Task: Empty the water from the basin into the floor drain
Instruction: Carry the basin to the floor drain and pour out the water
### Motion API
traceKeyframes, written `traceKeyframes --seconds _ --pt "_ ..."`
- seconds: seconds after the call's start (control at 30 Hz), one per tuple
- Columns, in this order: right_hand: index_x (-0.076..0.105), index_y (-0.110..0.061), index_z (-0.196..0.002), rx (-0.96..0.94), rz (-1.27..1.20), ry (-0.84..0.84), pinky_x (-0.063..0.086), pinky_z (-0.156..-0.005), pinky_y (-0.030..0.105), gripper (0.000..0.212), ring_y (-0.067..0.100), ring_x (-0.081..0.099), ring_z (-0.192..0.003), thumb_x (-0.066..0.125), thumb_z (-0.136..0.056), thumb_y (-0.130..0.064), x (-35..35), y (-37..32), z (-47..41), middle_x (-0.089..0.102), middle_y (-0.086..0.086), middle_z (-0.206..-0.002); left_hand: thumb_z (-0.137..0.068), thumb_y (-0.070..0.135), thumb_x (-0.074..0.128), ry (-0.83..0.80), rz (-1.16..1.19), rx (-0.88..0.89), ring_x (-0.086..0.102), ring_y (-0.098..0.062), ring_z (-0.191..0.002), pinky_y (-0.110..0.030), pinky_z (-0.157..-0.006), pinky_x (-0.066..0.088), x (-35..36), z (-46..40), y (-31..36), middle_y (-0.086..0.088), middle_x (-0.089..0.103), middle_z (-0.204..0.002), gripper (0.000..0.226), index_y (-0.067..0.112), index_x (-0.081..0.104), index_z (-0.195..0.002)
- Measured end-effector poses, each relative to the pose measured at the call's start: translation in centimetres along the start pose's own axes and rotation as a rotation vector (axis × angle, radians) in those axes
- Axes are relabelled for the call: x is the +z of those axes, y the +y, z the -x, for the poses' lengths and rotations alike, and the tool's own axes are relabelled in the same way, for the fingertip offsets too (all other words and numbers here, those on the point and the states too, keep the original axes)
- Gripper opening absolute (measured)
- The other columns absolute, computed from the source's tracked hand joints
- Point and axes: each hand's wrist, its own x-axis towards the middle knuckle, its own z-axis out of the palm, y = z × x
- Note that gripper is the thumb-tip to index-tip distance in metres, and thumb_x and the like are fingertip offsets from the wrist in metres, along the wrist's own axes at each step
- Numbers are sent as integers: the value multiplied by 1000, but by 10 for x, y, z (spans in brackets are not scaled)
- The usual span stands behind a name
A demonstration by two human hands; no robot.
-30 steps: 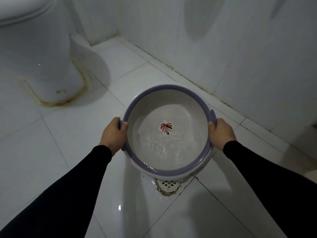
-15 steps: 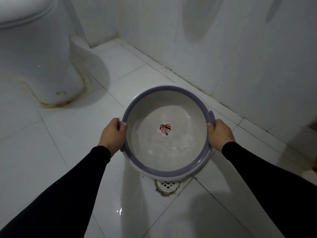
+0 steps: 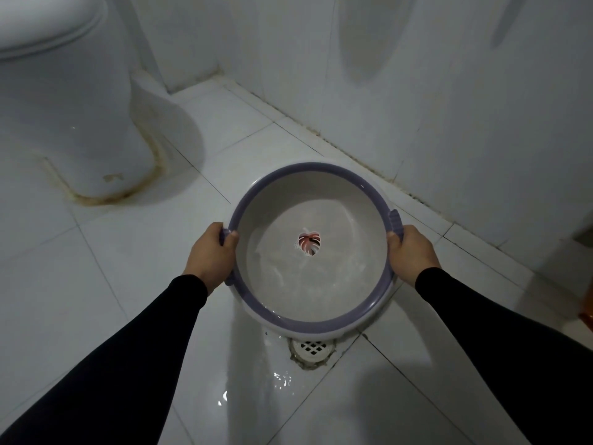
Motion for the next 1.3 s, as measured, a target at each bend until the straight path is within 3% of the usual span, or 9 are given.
traceKeyframes --seconds 0.57,0.77,1.3 --pt "53 2 -113 -7 -20 15 41 -72 29 35 26 54 -84 39 -100 -28 0 -2 1 62 20 -106 -96 29 46 14 0 13 52 -20 -62 -28 -49 40 -2 0 -1 -6 56 -74 23 11 48 -82" --pt "53 2 -112 -11 -21 16 40 -70 28 36 25 53 -84 39 -100 -29 0 -2 2 62 20 -106 -97 28 45 18 2 14 52 -16 -60 -24 -45 37 -2 3 1 -4 55 -73 24 18 44 -75" --pt "53 2 -112 -10 -2 35 40 -70 28 35 24 52 -82 40 -100 -28 0 -1 1 62 20 -107 -98 27 44 14 7 19 51 -19 -63 -27 -48 38 -2 9 5 -5 54 -74 26 21 42 -73"
